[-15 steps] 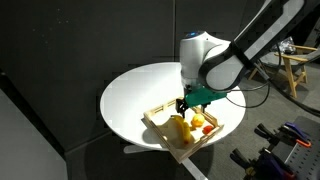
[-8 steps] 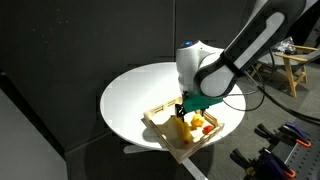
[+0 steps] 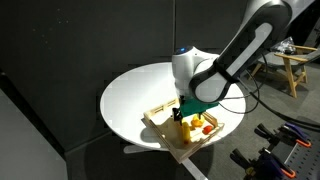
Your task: Move the banana from the tray to the table
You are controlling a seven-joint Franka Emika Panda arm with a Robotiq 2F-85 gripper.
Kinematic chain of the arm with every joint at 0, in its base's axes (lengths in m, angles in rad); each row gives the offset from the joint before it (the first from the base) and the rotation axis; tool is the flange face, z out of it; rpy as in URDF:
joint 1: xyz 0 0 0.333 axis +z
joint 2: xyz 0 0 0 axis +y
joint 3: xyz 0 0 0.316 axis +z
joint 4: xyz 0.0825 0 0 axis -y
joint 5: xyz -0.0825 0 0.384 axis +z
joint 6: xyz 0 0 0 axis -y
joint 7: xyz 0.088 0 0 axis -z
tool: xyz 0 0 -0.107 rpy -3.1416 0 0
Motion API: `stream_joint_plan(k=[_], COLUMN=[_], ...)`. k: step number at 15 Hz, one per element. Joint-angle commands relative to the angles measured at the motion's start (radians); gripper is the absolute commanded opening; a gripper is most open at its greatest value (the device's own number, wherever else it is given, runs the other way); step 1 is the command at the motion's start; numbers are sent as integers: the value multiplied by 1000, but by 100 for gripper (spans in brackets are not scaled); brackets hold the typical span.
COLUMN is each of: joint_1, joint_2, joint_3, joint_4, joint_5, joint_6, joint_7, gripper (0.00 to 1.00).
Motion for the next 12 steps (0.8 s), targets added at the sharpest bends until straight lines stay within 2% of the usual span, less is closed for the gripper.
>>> stream_joint_plan(k=[1,12], joint_1=[22,27], joint_2=[25,61], joint_3=[-20,-27], joint_4=[34,69], joint_5=[-19,-9], joint_6=[-14,-22], joint_7=[23,15], gripper=[100,100])
